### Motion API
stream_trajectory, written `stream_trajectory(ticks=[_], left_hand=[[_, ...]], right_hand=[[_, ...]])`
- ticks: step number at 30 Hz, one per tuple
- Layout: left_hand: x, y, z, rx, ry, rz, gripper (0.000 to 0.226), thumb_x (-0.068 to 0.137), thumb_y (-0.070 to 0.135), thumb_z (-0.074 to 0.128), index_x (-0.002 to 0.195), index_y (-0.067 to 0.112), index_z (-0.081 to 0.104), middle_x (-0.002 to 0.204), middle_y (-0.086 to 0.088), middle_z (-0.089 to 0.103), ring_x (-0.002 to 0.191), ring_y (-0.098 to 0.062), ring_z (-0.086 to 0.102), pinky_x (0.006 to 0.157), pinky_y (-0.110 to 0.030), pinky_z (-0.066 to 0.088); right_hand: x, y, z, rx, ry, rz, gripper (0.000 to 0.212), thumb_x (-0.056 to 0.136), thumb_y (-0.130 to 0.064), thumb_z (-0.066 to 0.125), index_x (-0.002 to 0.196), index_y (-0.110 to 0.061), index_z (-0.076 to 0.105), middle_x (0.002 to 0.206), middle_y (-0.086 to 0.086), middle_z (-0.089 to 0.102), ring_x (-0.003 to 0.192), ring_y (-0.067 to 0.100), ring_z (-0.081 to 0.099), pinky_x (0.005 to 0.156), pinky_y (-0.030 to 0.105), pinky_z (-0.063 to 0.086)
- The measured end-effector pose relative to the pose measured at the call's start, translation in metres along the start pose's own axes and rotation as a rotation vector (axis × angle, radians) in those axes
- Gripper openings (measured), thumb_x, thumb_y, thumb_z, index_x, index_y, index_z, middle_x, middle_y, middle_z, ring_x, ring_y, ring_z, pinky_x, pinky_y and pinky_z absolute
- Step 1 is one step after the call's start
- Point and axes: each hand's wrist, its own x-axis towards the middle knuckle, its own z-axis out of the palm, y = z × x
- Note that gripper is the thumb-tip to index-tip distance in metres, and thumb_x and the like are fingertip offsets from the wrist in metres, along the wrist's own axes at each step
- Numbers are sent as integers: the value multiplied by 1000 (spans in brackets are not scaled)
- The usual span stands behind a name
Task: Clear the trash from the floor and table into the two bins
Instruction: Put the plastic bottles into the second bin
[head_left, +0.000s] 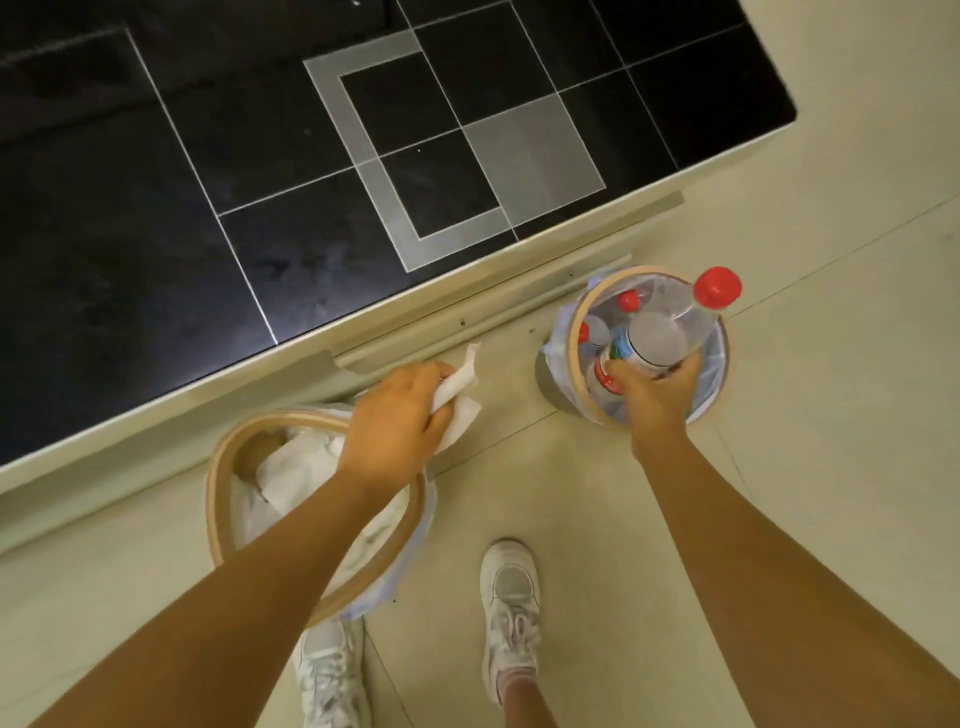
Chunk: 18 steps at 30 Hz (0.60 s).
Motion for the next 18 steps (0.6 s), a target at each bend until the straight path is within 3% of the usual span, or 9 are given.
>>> stream_trajectory(ticks=[3, 5, 9, 13, 16, 18], left_hand=[[8, 8, 17, -17, 29, -49, 40, 90, 38, 37, 114, 14, 58, 104, -8, 63, 90, -28, 57, 72, -33, 40], [13, 13, 30, -41, 61, -107, 34, 90, 32, 43, 115, 15, 58, 104, -7, 62, 91, -27, 56, 72, -32, 39], [21, 18, 54, -40, 92, -160, 37, 91, 37, 40, 115, 16, 58, 104, -7, 63, 92, -28, 57, 69, -31, 38], [26, 25, 68, -49, 126, -204, 27, 95, 28, 49, 117, 14, 57, 106, -8, 63, 93, -29, 57, 69, -31, 35], [26, 32, 69, -66, 155, -212, 25, 95, 22, 54, 117, 13, 57, 106, -8, 62, 92, -29, 57, 69, -30, 34], [23, 32, 65, -73, 163, -210, 25, 95, 23, 53, 118, 13, 57, 105, -8, 62, 91, -29, 56, 69, -30, 33]], right_hand=[[28, 16, -12, -87, 12, 24, 112, 38, -31, 81, 139, -26, 32, 132, 5, 53, 117, 22, 55, 95, 45, 51], [42, 28, -22, -121, -24, 43, 114, 44, -24, 84, 143, -23, 27, 133, 8, 51, 119, 24, 54, 97, 47, 49], [65, 44, -32, -144, -137, 40, 76, 63, 4, 82, 122, -17, 38, 128, 10, 47, 118, 28, 53, 90, 37, 50], [78, 51, -38, -205, -160, 72, 74, 64, 2, 83, 123, -12, 41, 133, 13, 44, 118, 25, 49, 97, 35, 45], [71, 43, -33, -259, -183, 45, 52, 72, 3, 78, 115, -7, 51, 107, 3, 53, 101, 18, 51, 87, 24, 44], [59, 37, -23, -282, -200, -9, 40, 74, 6, 73, 110, -2, 58, 100, 4, 56, 96, 16, 53, 81, 19, 45]])
